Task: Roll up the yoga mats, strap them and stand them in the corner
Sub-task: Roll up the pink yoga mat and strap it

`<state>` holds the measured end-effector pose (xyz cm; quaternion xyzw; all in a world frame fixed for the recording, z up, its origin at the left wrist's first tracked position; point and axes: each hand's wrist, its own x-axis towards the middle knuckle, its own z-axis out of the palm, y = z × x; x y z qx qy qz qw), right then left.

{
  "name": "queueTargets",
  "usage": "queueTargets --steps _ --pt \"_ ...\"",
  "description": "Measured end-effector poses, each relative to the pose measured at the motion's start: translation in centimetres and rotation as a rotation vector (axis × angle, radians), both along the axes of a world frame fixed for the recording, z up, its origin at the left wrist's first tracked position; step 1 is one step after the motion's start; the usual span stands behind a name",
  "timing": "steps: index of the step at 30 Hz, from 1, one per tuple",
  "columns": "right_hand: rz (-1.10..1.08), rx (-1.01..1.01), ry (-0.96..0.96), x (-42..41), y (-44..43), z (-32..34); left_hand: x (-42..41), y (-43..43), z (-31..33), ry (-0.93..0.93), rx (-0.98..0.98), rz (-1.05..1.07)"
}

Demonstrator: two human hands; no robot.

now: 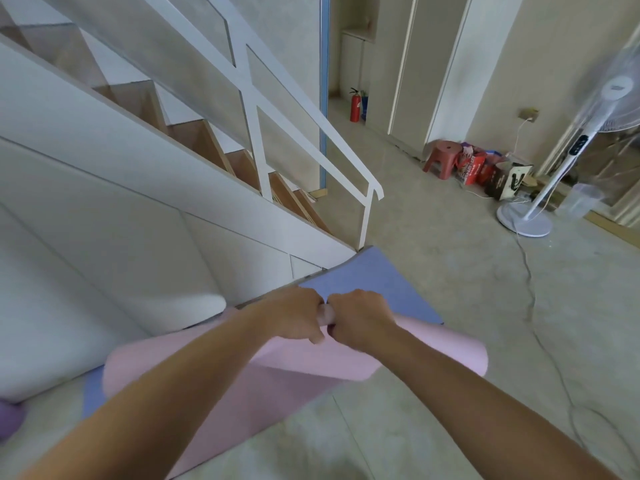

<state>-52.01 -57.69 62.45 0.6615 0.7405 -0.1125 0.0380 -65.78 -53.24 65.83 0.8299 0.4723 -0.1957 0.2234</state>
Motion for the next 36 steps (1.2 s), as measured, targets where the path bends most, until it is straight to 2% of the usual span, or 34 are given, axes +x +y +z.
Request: queueTargets --steps 2,4,5,7,9,11,12,13,14,17,18,20,22,24,25,26,27,30,32,34,36 --pt "-0.004 -0.121 0.092 0.9 0.9 0.7 0.3 -1.5 -0.6 0.120 0.380 -0.104" --pt "0.023 -0.158 0.131 1.5 1.4 1.0 0.7 -2.5 -1.3 0.139 0.569 -0.136" --pt "0.046 -0.135 0.118 1.4 1.2 0.9 0.7 -2.6 -1.2 0.122 0.564 -0.110" --pt "0.065 0.015 0.063 1.1 0.7 0.7 0.5 -2.0 -0.7 0.098 0.424 -0.002" --pt "0.093 0.154 -0.036 0.7 0.0 0.0 -0.1 -0.6 0.2 0.027 0.180 0.108" --pt "0.089 0.168 -0.061 0.1 -0.5 -0.2 -0.8 0.4 0.8 -0.025 -0.105 0.118" --pt "0.081 0.132 -0.046 0.0 -0.4 0.0 -1.2 0.5 0.8 -0.045 -0.188 0.109" --pt "0.083 0.077 -0.024 -0.1 -0.1 0.2 -1.3 0.5 0.9 -0.057 -0.192 0.102" --pt "0.087 0.000 0.011 0.0 0.4 0.5 -1.4 0.1 1.0 -0.044 -0.118 0.080" --pt "0.100 -0.235 0.168 0.6 1.8 1.7 -1.0 -1.7 -0.2 0.130 0.395 -0.095" --pt "0.111 -0.271 0.185 0.7 2.1 1.5 -0.8 -2.1 -0.7 0.140 0.479 -0.111" --pt "0.130 -0.173 0.155 0.5 1.6 0.7 -0.7 -2.0 -1.1 0.138 0.436 -0.041" --pt "0.147 0.200 0.015 0.2 0.8 -1.7 -1.3 -0.6 -0.6 0.079 0.197 0.100" --pt "0.161 0.461 -0.082 -0.3 0.2 -3.1 -2.2 0.9 0.0 -0.029 -0.077 0.203" --pt "0.161 0.447 -0.050 -0.7 0.2 -3.1 -2.7 1.2 0.3 -0.053 -0.160 0.195" --pt "0.154 0.324 0.010 -1.0 0.5 -2.4 -3.0 1.2 0.5 -0.041 -0.174 0.160" --pt "0.143 0.130 0.064 -1.2 0.9 -1.4 -3.1 1.0 0.7 -0.006 -0.106 0.114" --pt "0.061 -0.302 0.270 -0.8 2.9 0.6 -3.1 -0.2 -0.1 0.162 0.378 -0.108" --pt "0.038 -0.461 0.398 -0.5 3.5 1.0 -3.0 -0.8 -1.1 0.154 0.489 -0.120" --pt "0.095 -0.405 0.333 -0.7 3.2 0.9 -3.2 -0.5 -1.2 0.132 0.390 -0.022" --pt "0.178 -0.109 0.100 -1.0 2.5 -0.3 -3.7 0.7 -1.2 0.041 0.177 0.127"
